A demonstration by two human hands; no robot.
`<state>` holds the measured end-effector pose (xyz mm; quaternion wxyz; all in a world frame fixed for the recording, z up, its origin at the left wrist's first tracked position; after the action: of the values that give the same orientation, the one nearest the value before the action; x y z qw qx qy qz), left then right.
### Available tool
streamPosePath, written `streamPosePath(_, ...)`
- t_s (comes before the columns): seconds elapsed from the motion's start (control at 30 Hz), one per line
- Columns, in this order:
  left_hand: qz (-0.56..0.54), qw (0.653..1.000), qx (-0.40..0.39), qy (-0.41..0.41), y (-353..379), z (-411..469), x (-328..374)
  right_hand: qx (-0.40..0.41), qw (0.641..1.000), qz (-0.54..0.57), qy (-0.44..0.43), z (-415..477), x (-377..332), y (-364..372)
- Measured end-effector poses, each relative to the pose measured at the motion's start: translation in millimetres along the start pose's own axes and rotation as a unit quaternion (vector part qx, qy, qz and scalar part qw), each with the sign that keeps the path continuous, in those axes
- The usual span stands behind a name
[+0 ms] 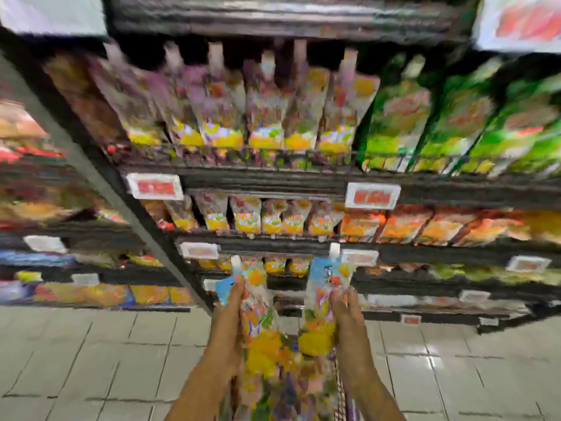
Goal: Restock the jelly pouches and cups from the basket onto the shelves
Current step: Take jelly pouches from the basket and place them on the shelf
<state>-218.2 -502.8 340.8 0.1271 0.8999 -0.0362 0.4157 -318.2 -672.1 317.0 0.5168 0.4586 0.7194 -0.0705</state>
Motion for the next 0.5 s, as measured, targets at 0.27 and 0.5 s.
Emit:
streamPosePath(0.27, 0.088, 0.952, -0.153, 0.251, 31, -126, 216, -0.226, 0.961, 0.084, -0.132, -59, -200, 138)
streamPosePath(0.5, 0.149, 0.858, -0.161, 0.464, 58, -233, 380, -0.339, 0.886, 0.050, -0.313, -132, -348, 234)
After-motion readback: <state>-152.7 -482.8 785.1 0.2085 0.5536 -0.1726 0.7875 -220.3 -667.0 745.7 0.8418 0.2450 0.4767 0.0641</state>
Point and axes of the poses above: each hand's wrist, its own z-axis towards the middle knuckle, its own y-axis out of the palm, x = y × z, the point moved 4 cm from there along z, towards the middle knuckle, and after that the axes turned 14 degrees about z, right-handed, at the moved point
